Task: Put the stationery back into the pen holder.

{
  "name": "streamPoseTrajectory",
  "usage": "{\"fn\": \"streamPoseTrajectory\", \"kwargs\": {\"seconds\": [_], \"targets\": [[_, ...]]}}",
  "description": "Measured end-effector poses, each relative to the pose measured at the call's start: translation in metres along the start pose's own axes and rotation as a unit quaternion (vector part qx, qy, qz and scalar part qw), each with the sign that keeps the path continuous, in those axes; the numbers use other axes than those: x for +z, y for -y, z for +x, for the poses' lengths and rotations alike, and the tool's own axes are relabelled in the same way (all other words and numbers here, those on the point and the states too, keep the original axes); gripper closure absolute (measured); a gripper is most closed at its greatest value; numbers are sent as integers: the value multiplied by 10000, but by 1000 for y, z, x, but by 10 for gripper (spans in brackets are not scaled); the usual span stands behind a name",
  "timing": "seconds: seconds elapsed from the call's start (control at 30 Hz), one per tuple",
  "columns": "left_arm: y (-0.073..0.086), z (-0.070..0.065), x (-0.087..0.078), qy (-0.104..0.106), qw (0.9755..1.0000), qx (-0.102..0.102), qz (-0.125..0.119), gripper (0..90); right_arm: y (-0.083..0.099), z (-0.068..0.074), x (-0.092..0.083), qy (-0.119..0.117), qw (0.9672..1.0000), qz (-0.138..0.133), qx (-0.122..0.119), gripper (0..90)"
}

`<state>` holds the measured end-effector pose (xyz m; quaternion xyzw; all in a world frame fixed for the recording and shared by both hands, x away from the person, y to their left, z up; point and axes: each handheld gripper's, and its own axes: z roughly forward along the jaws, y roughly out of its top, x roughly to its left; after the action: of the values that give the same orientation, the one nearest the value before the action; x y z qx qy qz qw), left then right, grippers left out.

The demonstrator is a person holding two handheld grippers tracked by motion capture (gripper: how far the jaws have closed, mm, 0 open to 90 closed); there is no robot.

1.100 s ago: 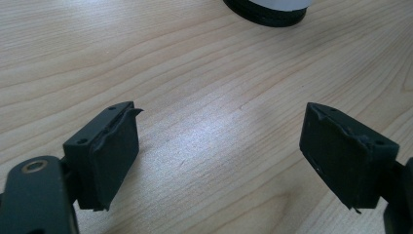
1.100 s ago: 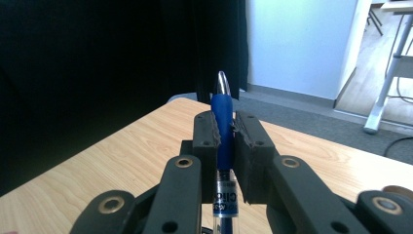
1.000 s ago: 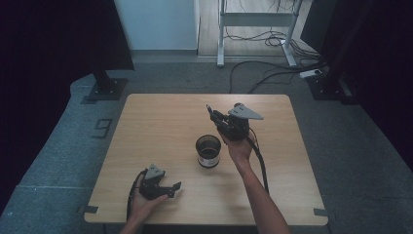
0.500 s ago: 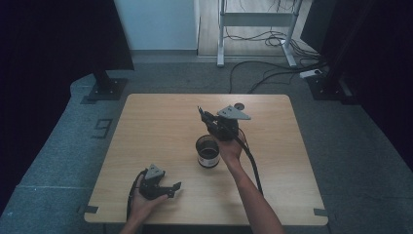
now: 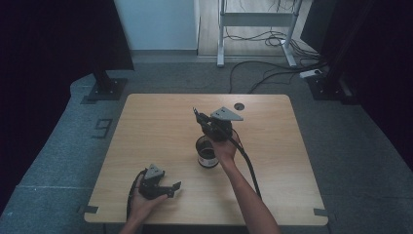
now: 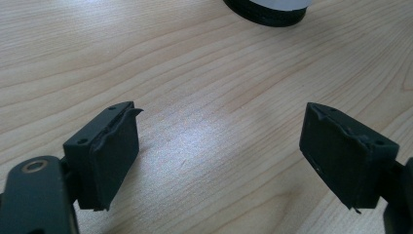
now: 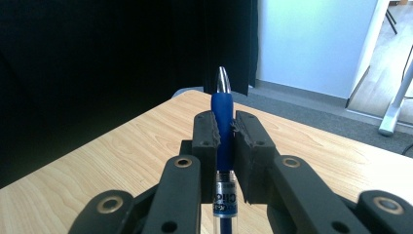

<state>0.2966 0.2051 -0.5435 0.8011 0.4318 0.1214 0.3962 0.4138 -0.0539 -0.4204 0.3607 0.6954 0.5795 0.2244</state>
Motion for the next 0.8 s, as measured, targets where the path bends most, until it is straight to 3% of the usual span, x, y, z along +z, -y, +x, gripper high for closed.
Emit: {"fn": "streamPoseTrajectory", "kwargs": {"seconds": [0.8], "targets": [[0,-2,1,-1,10000,3,25,146,37,-15,2,221,9995,203,48,773]]}}
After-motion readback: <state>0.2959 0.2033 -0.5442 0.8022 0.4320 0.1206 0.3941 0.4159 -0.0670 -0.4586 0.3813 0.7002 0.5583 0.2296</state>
